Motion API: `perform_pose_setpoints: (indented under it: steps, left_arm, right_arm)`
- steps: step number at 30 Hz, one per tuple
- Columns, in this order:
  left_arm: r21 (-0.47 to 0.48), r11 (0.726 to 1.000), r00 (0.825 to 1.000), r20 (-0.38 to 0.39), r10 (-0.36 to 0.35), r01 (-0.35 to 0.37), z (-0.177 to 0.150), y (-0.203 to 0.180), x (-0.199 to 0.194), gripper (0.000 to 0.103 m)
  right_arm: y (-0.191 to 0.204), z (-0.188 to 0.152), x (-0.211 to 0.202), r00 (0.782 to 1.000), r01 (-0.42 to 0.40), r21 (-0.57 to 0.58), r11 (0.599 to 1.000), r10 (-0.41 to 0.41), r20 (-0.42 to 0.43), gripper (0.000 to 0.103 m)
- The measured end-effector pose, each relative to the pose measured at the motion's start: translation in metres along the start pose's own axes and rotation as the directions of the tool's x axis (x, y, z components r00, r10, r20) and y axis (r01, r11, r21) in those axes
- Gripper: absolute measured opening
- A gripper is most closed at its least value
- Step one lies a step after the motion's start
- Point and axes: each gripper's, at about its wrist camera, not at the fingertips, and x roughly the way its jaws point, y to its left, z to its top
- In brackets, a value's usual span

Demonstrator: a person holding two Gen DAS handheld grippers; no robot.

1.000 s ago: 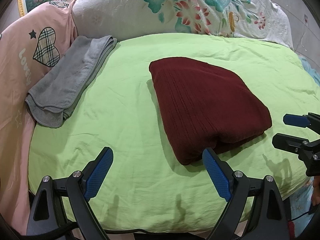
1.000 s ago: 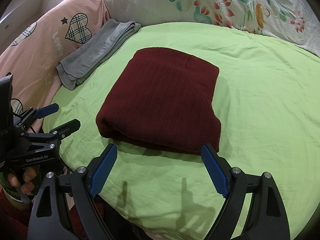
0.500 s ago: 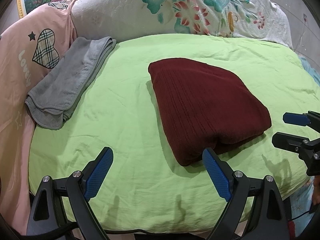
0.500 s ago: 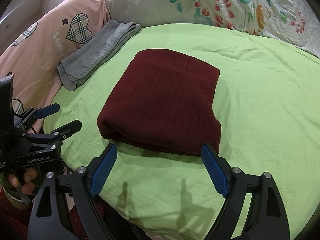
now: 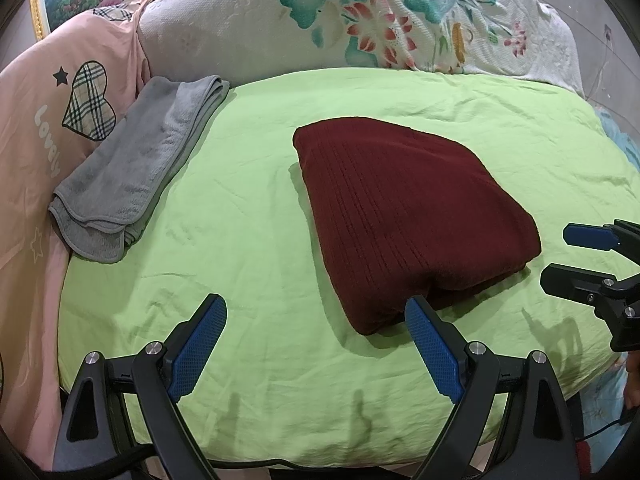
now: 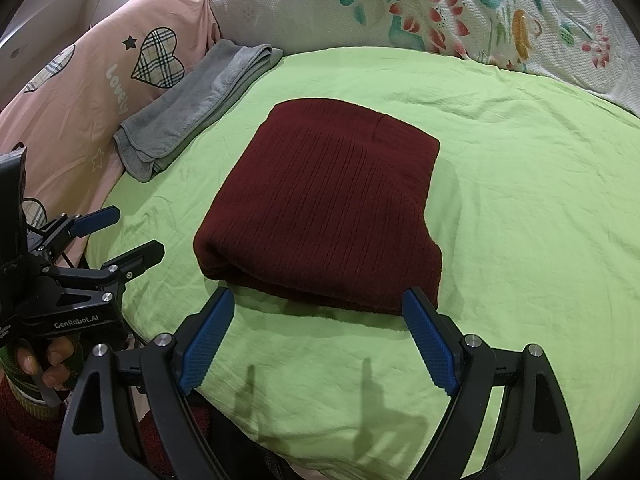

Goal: Fold large clothes

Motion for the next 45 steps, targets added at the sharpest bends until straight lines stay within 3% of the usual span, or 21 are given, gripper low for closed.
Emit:
perform_pose_setpoints:
  steps: [17, 45]
  left_arm:
    - [0.032, 0.999, 1.0, 0.027, -0.007, 0.006, 0.022, -0.003, 0.003, 0.091]
    - [0.051, 0.999, 1.0, 0.027, 0.007, -0.009, 0.027, -0.009, 0.009, 0.091]
  right_arm:
    - [-0.01, 0.025, 0.0, 1.0, 0.008, -0.002, 1.0, -0.008, 0.03, 0.086]
    - [-0.013, 0.025, 0.005, 1.0, -0.002, 0.003, 1.0, 0.002, 0.023, 0.086]
